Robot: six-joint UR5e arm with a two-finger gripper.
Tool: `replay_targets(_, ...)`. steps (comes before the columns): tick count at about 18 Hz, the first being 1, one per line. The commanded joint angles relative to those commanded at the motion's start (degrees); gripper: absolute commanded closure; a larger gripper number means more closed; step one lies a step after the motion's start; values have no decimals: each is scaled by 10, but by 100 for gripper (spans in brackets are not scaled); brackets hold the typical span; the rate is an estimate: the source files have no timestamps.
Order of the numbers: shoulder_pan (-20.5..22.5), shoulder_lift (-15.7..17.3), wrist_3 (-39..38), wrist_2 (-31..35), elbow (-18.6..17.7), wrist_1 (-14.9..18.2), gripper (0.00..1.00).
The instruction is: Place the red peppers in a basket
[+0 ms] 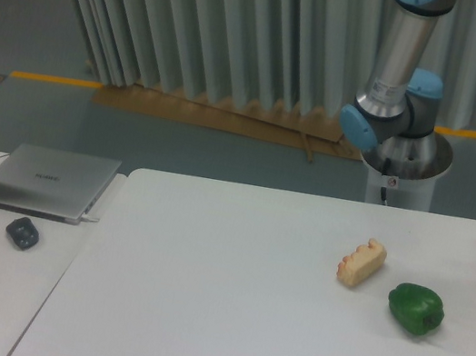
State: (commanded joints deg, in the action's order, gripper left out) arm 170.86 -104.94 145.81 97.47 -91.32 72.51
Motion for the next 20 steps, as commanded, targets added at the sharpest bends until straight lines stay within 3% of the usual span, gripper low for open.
replay_targets(2, 0, -1, 0, -1, 0, 0, 18)
replay_targets(3, -1, -1, -1, -1, 0, 0, 2)
replay_targets(7, -4, 0, -11, -4, 0, 0, 0)
replay_targets(11, -3, -3, -15, -54, 1, 0, 0)
replay_targets(15, -7, -8, -53, -64, 4, -1, 0)
replay_targets(20, -19, -11, -112, -132, 10, 0, 0)
